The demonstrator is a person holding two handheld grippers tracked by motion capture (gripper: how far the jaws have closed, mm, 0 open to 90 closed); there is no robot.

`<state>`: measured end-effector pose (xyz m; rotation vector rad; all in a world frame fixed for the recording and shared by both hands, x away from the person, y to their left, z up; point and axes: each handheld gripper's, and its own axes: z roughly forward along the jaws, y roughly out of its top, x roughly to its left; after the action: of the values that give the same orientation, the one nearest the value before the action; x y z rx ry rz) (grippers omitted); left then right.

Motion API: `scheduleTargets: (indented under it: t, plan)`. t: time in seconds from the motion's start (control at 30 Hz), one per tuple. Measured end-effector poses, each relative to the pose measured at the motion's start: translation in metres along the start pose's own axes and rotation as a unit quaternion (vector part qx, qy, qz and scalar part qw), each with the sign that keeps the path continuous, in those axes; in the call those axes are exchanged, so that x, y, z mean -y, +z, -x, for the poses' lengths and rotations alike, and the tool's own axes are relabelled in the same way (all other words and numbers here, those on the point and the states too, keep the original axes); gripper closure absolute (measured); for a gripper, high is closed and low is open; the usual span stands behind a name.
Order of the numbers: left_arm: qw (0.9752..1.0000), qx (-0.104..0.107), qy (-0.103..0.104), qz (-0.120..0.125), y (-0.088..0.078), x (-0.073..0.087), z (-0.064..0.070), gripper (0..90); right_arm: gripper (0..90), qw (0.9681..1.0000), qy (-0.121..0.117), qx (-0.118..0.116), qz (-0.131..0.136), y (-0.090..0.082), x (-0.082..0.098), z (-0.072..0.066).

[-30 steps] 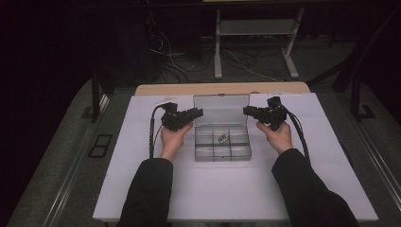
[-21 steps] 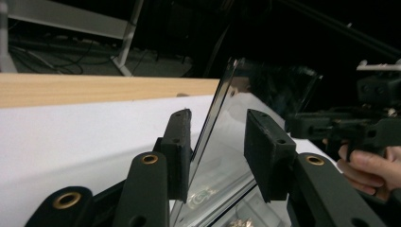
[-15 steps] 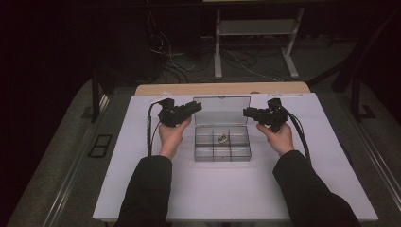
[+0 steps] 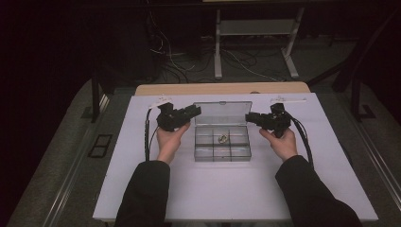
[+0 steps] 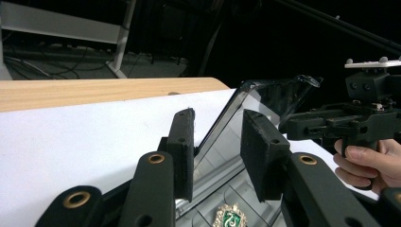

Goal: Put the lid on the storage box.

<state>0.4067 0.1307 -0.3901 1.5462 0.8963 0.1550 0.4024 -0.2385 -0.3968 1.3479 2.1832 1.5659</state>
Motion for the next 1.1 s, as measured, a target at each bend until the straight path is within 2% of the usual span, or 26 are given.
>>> scheduleTargets:
  t: [0.1, 0.3, 0.43, 0.63, 0.77, 0.8, 0.93, 1.03, 1.1]
  plan:
    - [1.0, 0.0, 0.002, 0.0, -0.003, 0.003, 0.003, 62.4, 57.3, 0.9999, 0.007, 0.007, 0.0, -0.007, 0.004, -0.003]
    - [1.0, 0.002, 0.002, 0.002, -0.008, 0.008, 0.01, 57.9, 49.5, 0.9999, 0.008, 0.003, -0.007, -0.025, 0.006, -0.006]
    - [1.0, -0.002, 0.003, -0.003, -0.012, 0.011, 0.014, 55.0, 46.6, 0.9998, 0.004, -0.019, -0.009, -0.04, 0.004, -0.011]
    - [0.9996, -0.02, -0.004, -0.016, -0.014, 0.014, 0.017, 44.9, 46.8, 0.9984, 0.0, -0.056, -0.009, -0.061, -0.006, -0.023]
    - [0.9992, -0.027, -0.007, -0.028, -0.016, 0.015, 0.018, 38.3, 54.4, 0.9982, -0.014, -0.055, -0.02, -0.067, -0.019, -0.032]
    - [0.9991, -0.028, -0.006, -0.031, -0.016, 0.015, 0.019, 37.4, 59.0, 0.9981, -0.022, -0.052, -0.024, -0.067, -0.023, -0.034]
    - [0.999, -0.029, -0.007, -0.034, -0.018, 0.018, 0.022, 36.7, 87.8, 0.9975, -0.052, -0.035, -0.031, -0.063, -0.038, -0.043]
    - [0.9989, -0.03, -0.003, -0.037, -0.019, 0.02, 0.023, 36.6, 89.5, 0.9961, -0.074, -0.034, -0.032, -0.058, -0.045, -0.049]
    - [0.9989, -0.029, -0.004, -0.038, -0.02, 0.021, 0.024, 36.6, 89.5, 0.9958, -0.078, -0.033, -0.034, -0.053, -0.047, -0.052]
